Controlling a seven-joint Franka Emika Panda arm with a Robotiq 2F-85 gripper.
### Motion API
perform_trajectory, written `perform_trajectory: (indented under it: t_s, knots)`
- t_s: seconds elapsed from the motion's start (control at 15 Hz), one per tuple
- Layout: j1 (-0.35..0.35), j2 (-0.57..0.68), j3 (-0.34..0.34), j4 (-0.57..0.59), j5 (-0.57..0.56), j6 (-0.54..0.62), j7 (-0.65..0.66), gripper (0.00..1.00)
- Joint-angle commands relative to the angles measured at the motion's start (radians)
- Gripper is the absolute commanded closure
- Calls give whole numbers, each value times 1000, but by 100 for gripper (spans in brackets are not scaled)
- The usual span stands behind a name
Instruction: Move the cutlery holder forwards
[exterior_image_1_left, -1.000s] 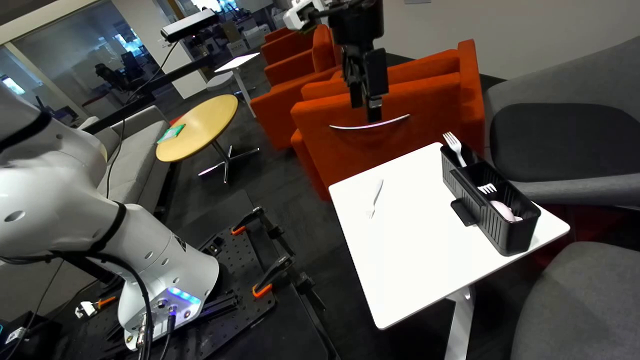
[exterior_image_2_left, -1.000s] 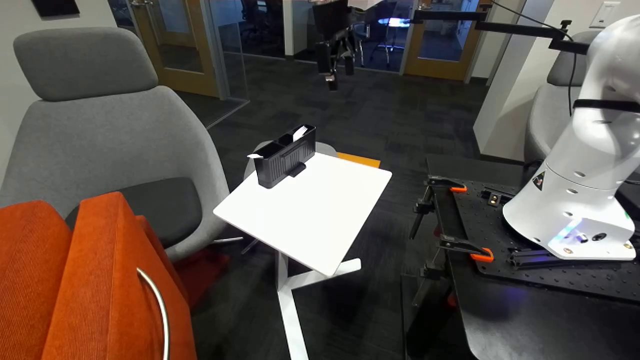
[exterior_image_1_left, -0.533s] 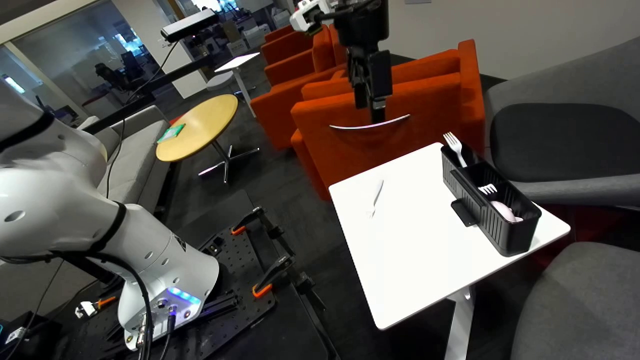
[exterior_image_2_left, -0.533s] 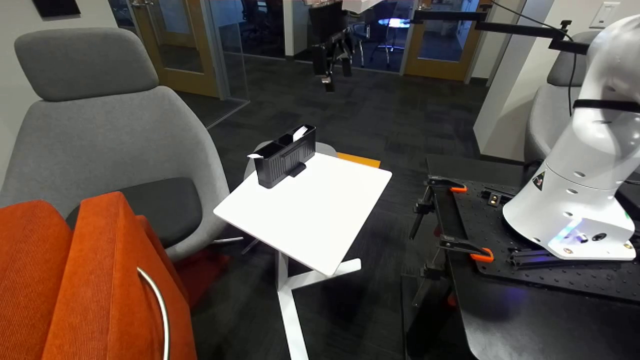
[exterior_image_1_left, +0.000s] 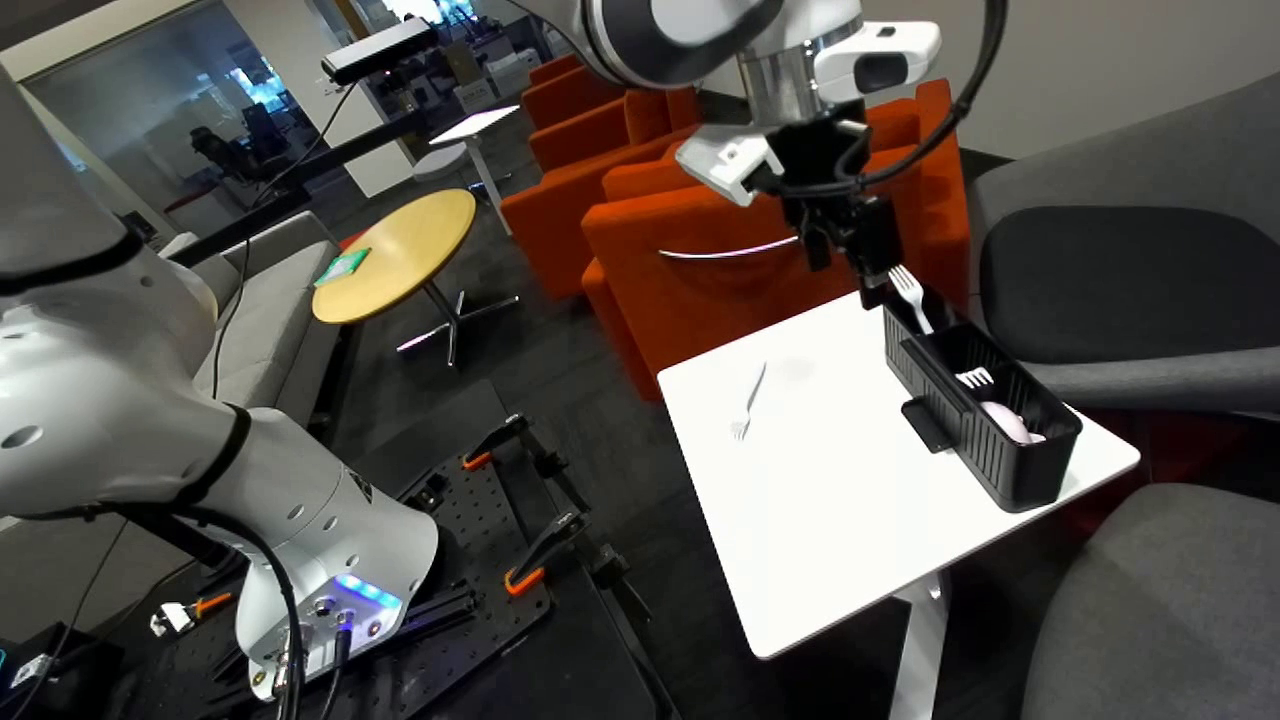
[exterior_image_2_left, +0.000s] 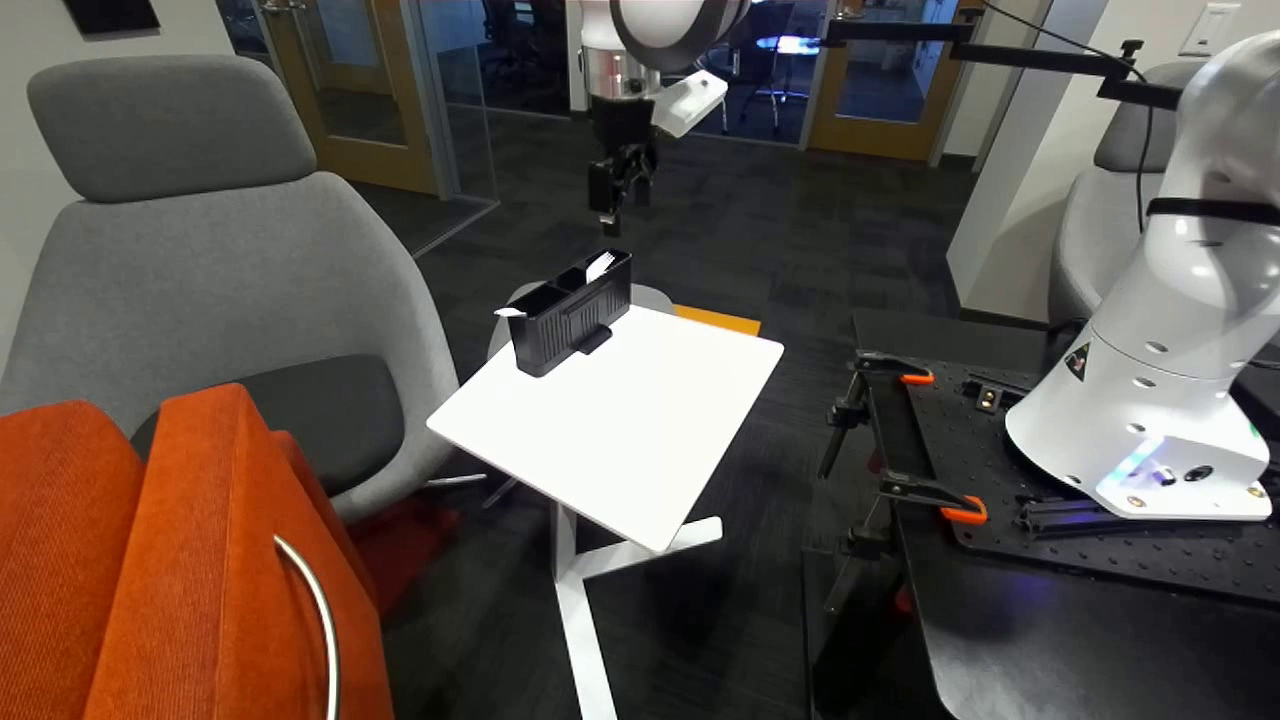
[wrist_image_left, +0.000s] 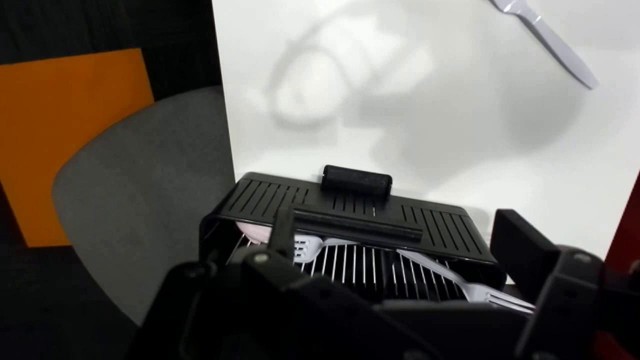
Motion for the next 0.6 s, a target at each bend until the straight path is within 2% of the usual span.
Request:
perform_trajectory:
  t_s: [0.0,0.13,0.2,0.53]
  knots:
    - [-23,91,1,37,53,153,-13,0]
    - [-31,113,9,59,79,173,-23,0]
    - [-13,98,-7,25,52,163,-3,0]
    - [-7,132,-16,49,44,178,16,0]
